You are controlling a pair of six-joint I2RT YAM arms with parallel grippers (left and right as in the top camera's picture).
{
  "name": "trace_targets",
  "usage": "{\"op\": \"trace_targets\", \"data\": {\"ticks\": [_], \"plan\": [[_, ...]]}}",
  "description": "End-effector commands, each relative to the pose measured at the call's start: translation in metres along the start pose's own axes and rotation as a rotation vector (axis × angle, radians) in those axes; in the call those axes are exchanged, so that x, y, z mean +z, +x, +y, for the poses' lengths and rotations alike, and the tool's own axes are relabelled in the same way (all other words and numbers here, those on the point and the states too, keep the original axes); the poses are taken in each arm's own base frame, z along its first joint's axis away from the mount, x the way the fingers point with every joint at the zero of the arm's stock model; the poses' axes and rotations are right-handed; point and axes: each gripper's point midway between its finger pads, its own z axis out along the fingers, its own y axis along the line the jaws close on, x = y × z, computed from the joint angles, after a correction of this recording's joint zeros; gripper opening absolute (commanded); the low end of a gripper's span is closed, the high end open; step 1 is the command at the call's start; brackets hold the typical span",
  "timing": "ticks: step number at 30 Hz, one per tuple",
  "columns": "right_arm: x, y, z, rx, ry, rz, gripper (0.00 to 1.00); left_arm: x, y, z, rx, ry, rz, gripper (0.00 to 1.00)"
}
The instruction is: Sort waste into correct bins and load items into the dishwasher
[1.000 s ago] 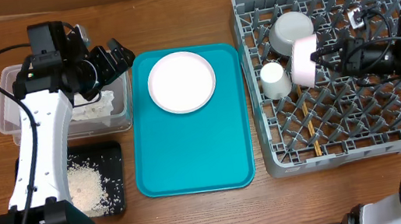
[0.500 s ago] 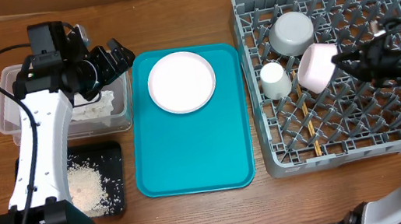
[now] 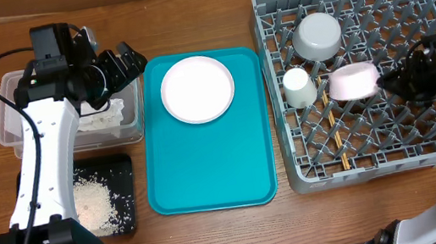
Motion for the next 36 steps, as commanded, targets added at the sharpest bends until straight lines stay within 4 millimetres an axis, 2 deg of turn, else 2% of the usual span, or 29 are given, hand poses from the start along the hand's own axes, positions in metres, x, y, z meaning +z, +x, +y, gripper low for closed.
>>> {"op": "trace_targets", "data": {"ticks": [1, 9, 16, 19, 24, 27, 31, 33, 36], "plan": [[-0.012, -0.01, -0.002, -0.005, 0.08, -0.04, 0.07, -0.007, -0.007, -0.01, 0.027, 0.011, -0.026, 1.0], [-0.019, -0.017, -0.008, 0.039, 0.153, -0.073, 0.07, -0.006, -0.005, -0.011, 0.031, 0.013, -0.024, 1.0], [-0.031, -0.033, 0.03, -0.061, 0.093, -0.124, 0.07, -0.006, -0.005, -0.011, 0.031, 0.013, -0.024, 1.0], [-0.023, -0.041, 0.039, -0.128, 0.111, -0.149, 0.07, -0.006, -0.006, -0.011, 0.03, 0.012, -0.024, 1.0], [-0.004, -0.052, 0.039, -0.231, 0.258, -0.186, 0.07, -0.006, -0.006, -0.011, 0.03, 0.012, -0.024, 1.0], [0.008, -0.048, 0.041, -0.263, 0.306, -0.167, 0.07, -0.006, -0.006, -0.011, 0.03, 0.012, -0.024, 1.0], [0.035, -0.041, 0.04, -0.296, 0.342, -0.116, 0.07, -0.006, -0.005, -0.011, 0.031, 0.013, -0.024, 1.0], [0.041, -0.038, 0.037, -0.298, 0.353, -0.1, 0.07, -0.006, -0.005, -0.011, 0.031, 0.013, -0.024, 1.0], [0.039, -0.033, 0.028, -0.284, 0.408, -0.085, 0.06, -0.006, -0.005, -0.011, 0.031, 0.013, -0.024, 1.0]]}}
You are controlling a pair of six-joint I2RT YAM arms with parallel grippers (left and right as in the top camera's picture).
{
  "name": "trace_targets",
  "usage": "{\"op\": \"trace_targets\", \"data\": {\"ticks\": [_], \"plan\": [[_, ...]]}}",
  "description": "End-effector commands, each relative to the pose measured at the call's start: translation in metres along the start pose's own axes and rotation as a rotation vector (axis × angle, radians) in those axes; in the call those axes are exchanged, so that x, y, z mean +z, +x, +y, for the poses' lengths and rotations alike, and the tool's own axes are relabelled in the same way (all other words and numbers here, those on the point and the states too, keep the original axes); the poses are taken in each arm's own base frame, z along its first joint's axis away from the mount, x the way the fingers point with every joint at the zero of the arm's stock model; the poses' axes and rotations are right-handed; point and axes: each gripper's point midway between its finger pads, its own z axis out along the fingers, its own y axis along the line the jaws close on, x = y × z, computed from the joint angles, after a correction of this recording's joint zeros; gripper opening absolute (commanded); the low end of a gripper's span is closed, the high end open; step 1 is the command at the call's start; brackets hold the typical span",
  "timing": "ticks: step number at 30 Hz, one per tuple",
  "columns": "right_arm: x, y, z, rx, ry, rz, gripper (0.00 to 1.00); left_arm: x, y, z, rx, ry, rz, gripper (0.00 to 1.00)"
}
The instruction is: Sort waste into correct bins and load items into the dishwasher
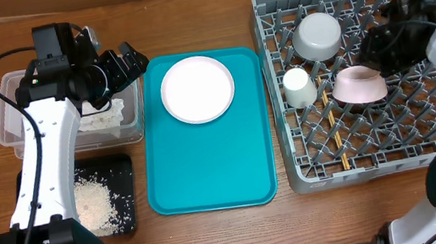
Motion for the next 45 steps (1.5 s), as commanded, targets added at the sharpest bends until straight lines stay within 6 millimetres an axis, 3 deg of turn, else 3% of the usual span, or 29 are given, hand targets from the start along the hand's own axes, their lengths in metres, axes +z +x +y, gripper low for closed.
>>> {"op": "trace_targets", "data": {"ticks": [1, 10, 18, 26, 34, 38, 42, 45], "plan": [[0.0, 0.007, -0.015, 0.013, 0.085, 0.021, 0.06, -0.007, -0.007, -0.009, 0.025, 0.01, -0.028, 1.0], [0.001, 0.038, -0.027, 0.058, 0.138, 0.134, 0.04, -0.007, -0.007, -0.009, 0.026, 0.01, -0.028, 1.0], [-0.003, 0.011, -0.007, 0.018, 0.051, 0.036, 0.04, -0.007, -0.007, -0.009, 0.026, 0.01, -0.028, 1.0], [0.0, -0.009, -0.005, -0.015, 0.045, -0.046, 0.04, -0.007, -0.007, -0.009, 0.026, 0.01, -0.028, 1.0], [0.016, 0.008, -0.019, 0.005, 0.08, 0.003, 0.04, -0.007, -0.007, -0.009, 0.025, 0.01, -0.028, 1.0], [0.015, 0.023, -0.025, 0.026, 0.105, 0.061, 0.04, -0.007, -0.007, -0.009, 0.025, 0.01, -0.028, 1.0], [0.01, 0.044, -0.046, 0.105, 0.234, 0.13, 0.04, -0.007, -0.007, -0.009, 0.026, 0.01, -0.027, 1.0], [0.008, 0.049, -0.048, 0.128, 0.246, 0.146, 0.04, -0.007, -0.007, -0.009, 0.026, 0.01, -0.027, 1.0]]}}
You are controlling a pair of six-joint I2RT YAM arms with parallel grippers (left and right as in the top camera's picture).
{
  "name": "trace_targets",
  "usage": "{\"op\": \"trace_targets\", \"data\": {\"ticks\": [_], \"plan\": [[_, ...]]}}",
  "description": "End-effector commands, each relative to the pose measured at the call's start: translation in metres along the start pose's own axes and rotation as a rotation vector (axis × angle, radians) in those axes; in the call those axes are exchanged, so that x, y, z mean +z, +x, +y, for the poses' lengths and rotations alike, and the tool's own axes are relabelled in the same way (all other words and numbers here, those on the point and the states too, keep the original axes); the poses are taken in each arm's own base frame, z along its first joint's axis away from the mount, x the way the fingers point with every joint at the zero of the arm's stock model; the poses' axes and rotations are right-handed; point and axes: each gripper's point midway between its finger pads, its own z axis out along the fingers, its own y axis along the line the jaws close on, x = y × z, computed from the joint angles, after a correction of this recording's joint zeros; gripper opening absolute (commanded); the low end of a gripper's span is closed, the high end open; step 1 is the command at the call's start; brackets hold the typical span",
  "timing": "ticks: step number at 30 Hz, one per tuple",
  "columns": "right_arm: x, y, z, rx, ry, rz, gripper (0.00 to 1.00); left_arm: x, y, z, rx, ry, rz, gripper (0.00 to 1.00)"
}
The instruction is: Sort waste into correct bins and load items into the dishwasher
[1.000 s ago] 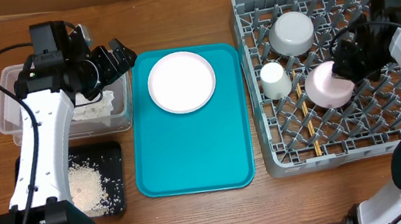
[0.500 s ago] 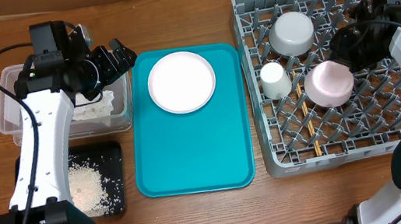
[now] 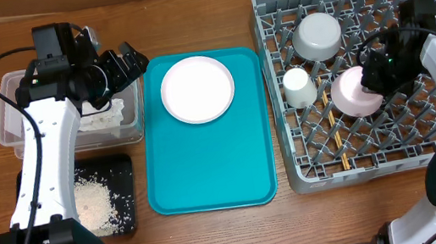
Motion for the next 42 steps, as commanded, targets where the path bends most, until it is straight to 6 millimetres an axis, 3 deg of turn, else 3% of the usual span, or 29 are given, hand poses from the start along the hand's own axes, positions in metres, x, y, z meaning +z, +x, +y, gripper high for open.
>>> {"op": "trace_targets", "data": {"ticks": [1, 5, 8, 11, 15, 20, 25, 29, 34, 37, 42], "plan": [[-0.004, 0.0, -0.006, 0.044, 0.041, -0.012, 0.04, -0.007, -0.007, -0.009, 0.026, 0.01, -0.027, 1.0], [-0.043, -0.011, 0.034, 0.018, -0.117, -0.042, 0.09, -0.007, -0.007, -0.009, 0.025, 0.01, -0.028, 1.0], [-0.075, -0.018, 0.057, -0.037, -0.137, -0.101, 0.12, -0.007, -0.007, -0.009, 0.025, 0.01, -0.028, 1.0], [-0.104, -0.017, 0.095, -0.138, -0.168, -0.168, 0.12, -0.007, -0.007, -0.009, 0.025, 0.01, -0.028, 1.0], [-0.113, -0.004, 0.147, -0.284, -0.198, -0.215, 0.13, -0.007, -0.007, -0.009, 0.025, 0.01, -0.028, 1.0], [-0.095, 0.031, 0.213, -0.47, -0.241, -0.191, 0.17, -0.007, -0.007, -0.009, 0.025, 0.01, -0.028, 1.0], [-0.062, 0.061, 0.255, -0.559, -0.145, -0.22, 0.2, -0.007, -0.007, -0.009, 0.025, 0.01, -0.028, 1.0], [-0.043, 0.08, 0.289, -0.646, -0.171, -0.243, 0.23, -0.007, -0.007, -0.009, 0.025, 0.01, -0.028, 1.0], [-0.01, 0.075, 0.298, -0.57, -0.084, -0.312, 0.31, -0.007, -0.007, -0.009, 0.025, 0.01, -0.028, 1.0], [0.017, 0.055, 0.299, -0.548, -0.014, -0.384, 0.32, -0.007, -0.007, -0.009, 0.026, 0.01, -0.028, 1.0], [0.057, 0.04, 0.297, -0.537, 0.034, -0.387, 0.35, -0.007, -0.007, -0.009, 0.025, 0.01, -0.028, 1.0]]}}
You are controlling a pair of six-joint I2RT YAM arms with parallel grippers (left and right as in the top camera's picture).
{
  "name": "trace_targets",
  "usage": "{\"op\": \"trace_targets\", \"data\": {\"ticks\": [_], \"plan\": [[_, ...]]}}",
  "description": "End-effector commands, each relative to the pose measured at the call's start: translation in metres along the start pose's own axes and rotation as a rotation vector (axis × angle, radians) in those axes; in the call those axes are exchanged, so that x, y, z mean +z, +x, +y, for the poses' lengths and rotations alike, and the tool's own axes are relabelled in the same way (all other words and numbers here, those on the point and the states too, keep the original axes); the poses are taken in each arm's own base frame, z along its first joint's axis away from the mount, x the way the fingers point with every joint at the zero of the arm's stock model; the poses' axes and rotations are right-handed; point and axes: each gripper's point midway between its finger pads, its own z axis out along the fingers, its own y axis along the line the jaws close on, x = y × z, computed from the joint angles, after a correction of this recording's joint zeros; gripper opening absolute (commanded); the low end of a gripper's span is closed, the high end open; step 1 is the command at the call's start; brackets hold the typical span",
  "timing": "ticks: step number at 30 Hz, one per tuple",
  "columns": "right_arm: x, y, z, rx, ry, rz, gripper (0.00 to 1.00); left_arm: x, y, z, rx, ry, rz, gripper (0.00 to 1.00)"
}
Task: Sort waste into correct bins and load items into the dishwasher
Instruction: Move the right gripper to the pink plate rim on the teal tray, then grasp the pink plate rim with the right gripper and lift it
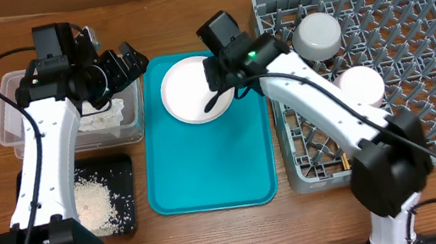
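A white plate (186,88) lies at the far end of the teal tray (207,166). My right gripper (212,99) reaches over the plate's right rim; its fingers are too dark and foreshortened to tell their gap. In the grey dish rack (433,134) a pink bowl (361,85) rests bottom-up, and a grey bowl (317,33) sits behind it. My left gripper (130,59) hangs open over the right edge of the clear bin (12,125), holding nothing.
The clear bin holds crumpled white paper (104,116). A black bin (102,198) with rice-like scraps stands in front of it. The right arm crosses the rack's left side and hides what stands there.
My right gripper has left the pink bowl, which now rests bottom-up in the rack, and has moved left to the white plate on the tray. The left arm has not moved.
My right gripper first held the pink bowl on its side over the rack. Then the bowl stood mouth-down with the gripper behind it, then tilted with the gripper at its right edge. Now the bowl lies free and the gripper is at the plate.
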Motion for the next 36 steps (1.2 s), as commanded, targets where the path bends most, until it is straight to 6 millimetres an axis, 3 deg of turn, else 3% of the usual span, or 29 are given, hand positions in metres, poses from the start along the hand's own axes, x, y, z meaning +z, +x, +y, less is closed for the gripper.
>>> {"op": "trace_targets", "data": {"ticks": [1, 7, 12, 21, 31, 34, 36], "plan": [[0.033, 0.005, -0.022, 0.026, 0.107, 0.006, 0.37, -0.007, -0.007, -0.009, 0.026, 0.01, -0.028, 1.0], [0.062, 0.006, -0.03, 0.035, 0.13, 0.009, 0.43, -0.007, -0.007, -0.009, 0.026, 0.01, -0.028, 1.0], [0.081, 0.015, -0.033, 0.033, 0.146, 0.03, 0.36, -0.007, -0.007, -0.009, 0.026, 0.01, -0.028, 1.0], [0.114, 0.033, -0.044, 0.032, 0.179, 0.077, 0.35, -0.007, -0.007, -0.009, 0.026, 0.01, -0.028, 1.0], [0.118, 0.04, -0.047, 0.029, 0.191, 0.102, 0.34, -0.007, -0.007, -0.01, 0.027, 0.011, -0.027, 1.0], [0.118, 0.041, -0.048, 0.028, 0.193, 0.107, 0.29, -0.007, -0.007, -0.01, 0.027, 0.011, -0.027, 1.0], [0.118, 0.041, -0.048, 0.028, 0.193, 0.108, 0.18, -0.007, -0.007, -0.01, 0.027, 0.011, -0.027, 1.0]]}}
